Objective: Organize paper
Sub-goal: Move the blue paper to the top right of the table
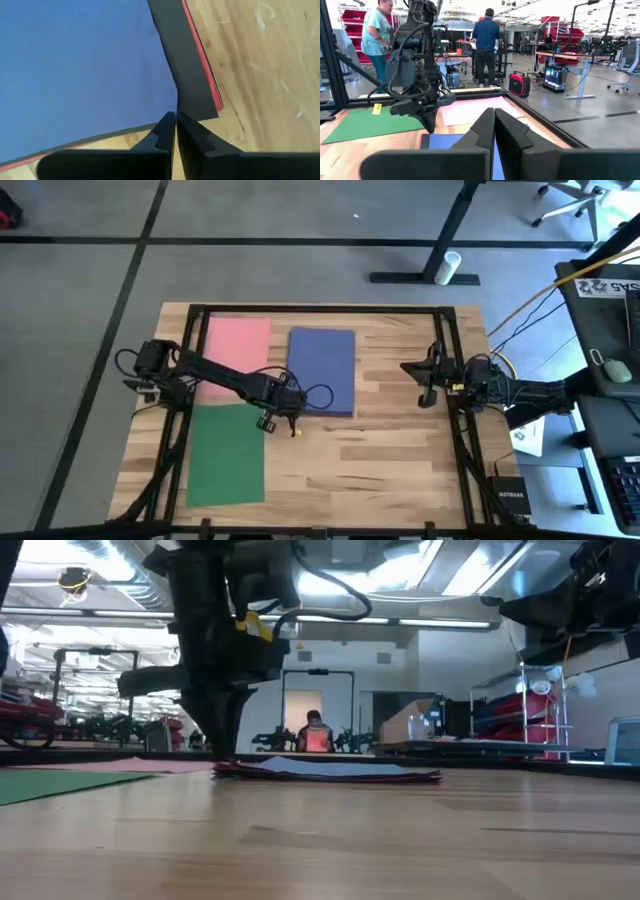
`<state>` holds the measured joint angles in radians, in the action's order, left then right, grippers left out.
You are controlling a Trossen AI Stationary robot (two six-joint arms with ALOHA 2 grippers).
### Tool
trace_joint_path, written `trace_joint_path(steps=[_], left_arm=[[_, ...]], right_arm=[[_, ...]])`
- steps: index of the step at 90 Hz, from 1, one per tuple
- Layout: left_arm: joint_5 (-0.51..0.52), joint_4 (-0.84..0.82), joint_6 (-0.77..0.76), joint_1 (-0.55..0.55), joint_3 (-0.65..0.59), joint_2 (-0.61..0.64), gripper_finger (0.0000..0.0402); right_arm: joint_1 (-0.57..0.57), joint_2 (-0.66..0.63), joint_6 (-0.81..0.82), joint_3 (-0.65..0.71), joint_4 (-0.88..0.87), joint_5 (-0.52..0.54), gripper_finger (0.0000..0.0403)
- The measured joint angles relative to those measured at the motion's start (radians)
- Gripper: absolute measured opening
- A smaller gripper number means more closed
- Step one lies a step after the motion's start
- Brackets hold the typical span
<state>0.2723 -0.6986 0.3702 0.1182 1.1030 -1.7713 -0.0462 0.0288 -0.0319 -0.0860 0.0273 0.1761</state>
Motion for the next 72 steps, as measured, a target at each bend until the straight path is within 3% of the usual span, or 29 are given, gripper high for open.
trace_joint_path(steps=[17,50,72], left_arm=[[-0.021,0.009,0.003,-0.002,0.0,-0.013,0.0008],[-0.003,0.016,-0.033,-0.017,0.0,-0.013,0.008],[0.016,0.04,-0.026,-0.05,0.0,-0.036,0.0088]], right_arm=[[0.0,0.0,0.0,0.0,-0.003,0.0,0.0001],[0.0,0.0,0.0,0.0,-0.003,0.0,0.0001],[0.0,0.0,0.0,0.0,-0.004,0.0,0.0001]])
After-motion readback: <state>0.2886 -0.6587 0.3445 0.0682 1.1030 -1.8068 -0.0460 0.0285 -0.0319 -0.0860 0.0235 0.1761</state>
